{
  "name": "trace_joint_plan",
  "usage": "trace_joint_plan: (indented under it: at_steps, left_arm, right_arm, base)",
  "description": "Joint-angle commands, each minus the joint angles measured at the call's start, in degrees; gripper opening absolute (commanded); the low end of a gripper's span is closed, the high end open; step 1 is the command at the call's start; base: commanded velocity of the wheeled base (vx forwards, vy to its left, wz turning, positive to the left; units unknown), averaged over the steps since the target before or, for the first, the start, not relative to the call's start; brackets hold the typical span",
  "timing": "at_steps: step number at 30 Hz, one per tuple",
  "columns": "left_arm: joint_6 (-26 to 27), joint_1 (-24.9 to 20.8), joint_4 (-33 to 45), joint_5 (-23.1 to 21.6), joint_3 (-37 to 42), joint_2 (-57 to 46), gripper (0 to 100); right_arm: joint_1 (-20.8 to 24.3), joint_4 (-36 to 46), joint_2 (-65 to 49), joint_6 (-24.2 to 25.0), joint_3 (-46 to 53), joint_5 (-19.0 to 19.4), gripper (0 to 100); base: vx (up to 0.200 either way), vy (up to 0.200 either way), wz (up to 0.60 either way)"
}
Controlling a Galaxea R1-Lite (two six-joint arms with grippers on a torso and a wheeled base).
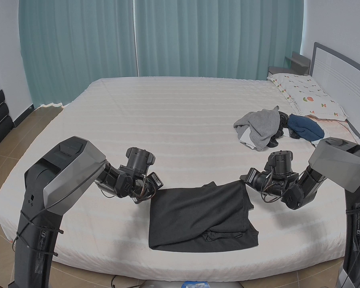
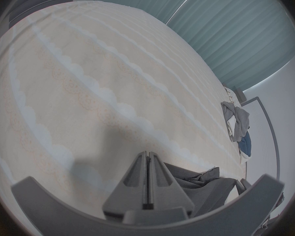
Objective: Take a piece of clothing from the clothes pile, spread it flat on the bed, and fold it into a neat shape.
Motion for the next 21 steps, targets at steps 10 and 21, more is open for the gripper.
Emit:
trace_joint_plan:
  at_steps: [10, 21]
  left_arm:
    - [0.07, -0.02, 0.05, -0.3, 0.06, 0.21, 0]
    - [0.07, 0.06, -0.04, -0.3, 0.5, 0.13, 100]
  right_arm:
    - [2.65, -0.49, -15.56, -0.94, 22.24, 6.87, 100]
    - [7.48, -0.49, -17.84, -0.33, 30.94, 7.4, 100]
  base:
    - [0.0, 0.0, 0.0]
    - [0.0, 0.0, 0.0]
